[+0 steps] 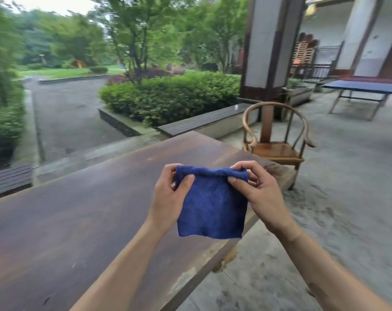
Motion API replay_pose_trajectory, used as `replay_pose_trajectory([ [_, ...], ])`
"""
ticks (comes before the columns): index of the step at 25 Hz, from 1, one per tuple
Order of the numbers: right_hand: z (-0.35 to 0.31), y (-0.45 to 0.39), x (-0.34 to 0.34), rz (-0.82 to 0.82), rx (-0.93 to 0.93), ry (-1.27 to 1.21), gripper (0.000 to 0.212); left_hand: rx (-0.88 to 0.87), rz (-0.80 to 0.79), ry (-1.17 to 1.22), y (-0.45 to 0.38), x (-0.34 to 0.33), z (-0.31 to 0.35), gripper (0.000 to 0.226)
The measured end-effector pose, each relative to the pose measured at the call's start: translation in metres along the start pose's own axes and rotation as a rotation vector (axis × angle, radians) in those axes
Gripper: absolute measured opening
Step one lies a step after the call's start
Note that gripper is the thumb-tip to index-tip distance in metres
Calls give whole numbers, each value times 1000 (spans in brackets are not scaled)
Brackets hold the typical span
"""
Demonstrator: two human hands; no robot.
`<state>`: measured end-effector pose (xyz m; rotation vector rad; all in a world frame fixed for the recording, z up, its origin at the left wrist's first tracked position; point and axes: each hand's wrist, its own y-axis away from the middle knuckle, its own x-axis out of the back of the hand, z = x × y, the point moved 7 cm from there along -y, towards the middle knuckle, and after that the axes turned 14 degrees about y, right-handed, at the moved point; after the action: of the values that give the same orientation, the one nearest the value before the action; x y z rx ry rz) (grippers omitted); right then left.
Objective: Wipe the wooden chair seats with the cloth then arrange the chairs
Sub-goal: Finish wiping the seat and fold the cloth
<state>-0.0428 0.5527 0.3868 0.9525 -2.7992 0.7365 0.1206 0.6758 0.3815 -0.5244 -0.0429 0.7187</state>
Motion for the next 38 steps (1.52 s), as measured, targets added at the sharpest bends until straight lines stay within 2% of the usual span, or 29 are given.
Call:
replay_pose_trajectory([
  [12, 48, 9, 45, 286, -105, 103, 21, 108, -257, 84, -39, -62, -70, 9],
  [19, 110, -27, 121, 382, -148, 187, 25, 131, -376, 119, -82, -152, -133, 6],
  [24, 149, -87, 197, 395, -159, 217, 33, 142, -387, 112, -137, -239, -165, 6],
  [28, 180, -136, 251, 420, -194, 207, 23, 160, -377, 102, -185, -297, -193, 5],
  [38, 269, -247, 320, 452, -213, 228, 12, 150, -346, 113, -289, -381, -278, 1],
])
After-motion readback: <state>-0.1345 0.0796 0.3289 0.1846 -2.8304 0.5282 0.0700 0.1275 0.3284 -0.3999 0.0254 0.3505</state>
